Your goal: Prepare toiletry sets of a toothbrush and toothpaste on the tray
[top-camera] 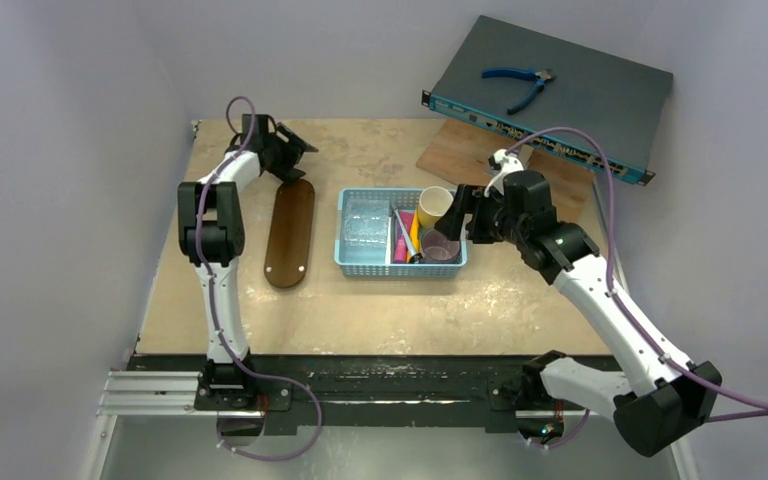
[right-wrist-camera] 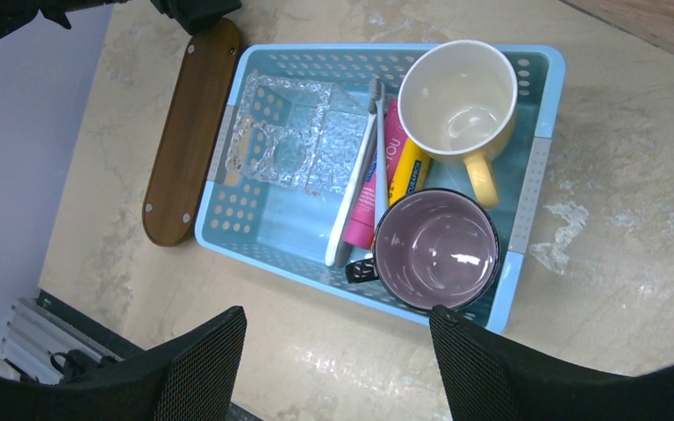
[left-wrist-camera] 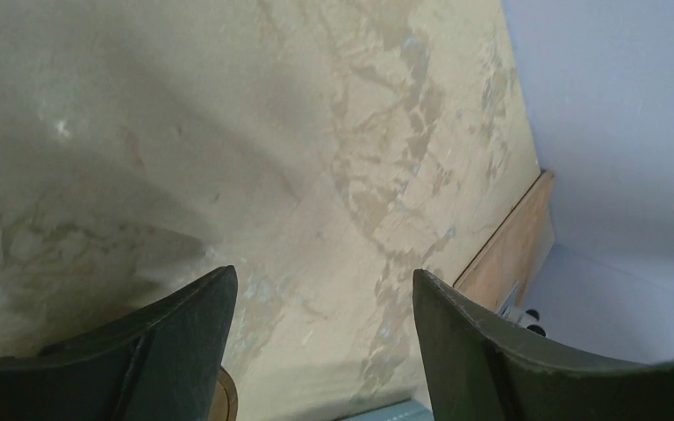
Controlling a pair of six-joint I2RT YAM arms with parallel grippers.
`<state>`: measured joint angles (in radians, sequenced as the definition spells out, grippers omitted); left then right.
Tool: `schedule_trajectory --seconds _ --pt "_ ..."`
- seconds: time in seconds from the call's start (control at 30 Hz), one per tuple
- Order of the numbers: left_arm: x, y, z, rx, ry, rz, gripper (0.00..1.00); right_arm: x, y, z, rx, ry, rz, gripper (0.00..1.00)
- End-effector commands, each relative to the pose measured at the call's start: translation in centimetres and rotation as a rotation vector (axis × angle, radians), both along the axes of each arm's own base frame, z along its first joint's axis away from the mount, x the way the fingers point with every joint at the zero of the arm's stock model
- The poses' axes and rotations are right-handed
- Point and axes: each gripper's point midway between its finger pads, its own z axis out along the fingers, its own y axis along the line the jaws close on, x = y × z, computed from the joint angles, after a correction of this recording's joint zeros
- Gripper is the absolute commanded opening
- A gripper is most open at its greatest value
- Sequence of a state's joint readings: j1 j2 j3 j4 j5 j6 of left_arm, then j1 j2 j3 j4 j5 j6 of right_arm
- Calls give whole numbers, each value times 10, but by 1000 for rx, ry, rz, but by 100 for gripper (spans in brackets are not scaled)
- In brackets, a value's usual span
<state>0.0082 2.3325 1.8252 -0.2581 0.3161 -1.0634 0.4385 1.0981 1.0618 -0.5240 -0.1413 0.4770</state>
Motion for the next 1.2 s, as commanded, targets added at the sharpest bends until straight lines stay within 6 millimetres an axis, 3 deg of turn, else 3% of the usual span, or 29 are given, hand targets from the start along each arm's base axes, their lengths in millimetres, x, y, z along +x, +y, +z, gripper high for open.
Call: schedule_trajectory --seconds 0.0,0.37,0.57,0.77,1.0,1.17 --pt "-26 -20 17 31 -39 -111 72 -9 -10 20 -6 -57 -18 79" --pt "-89 -51 0 10 -4 -292 68 -29 -19 26 11 -78 -23 79" --pt "-125 -59 -9 14 13 -345 65 -35 -20 26 19 -83 -17 80" --pt "-139 -66 28 29 -58 -364 66 -38 -21 28 21 -91 -10 80" --pt "-164 -48 75 125 -109 -301 74 -42 -23 27 16 -104 0 80" --pt "-201 -31 96 205 -93 -253 78 -45 -13 24 35 -106 66 79"
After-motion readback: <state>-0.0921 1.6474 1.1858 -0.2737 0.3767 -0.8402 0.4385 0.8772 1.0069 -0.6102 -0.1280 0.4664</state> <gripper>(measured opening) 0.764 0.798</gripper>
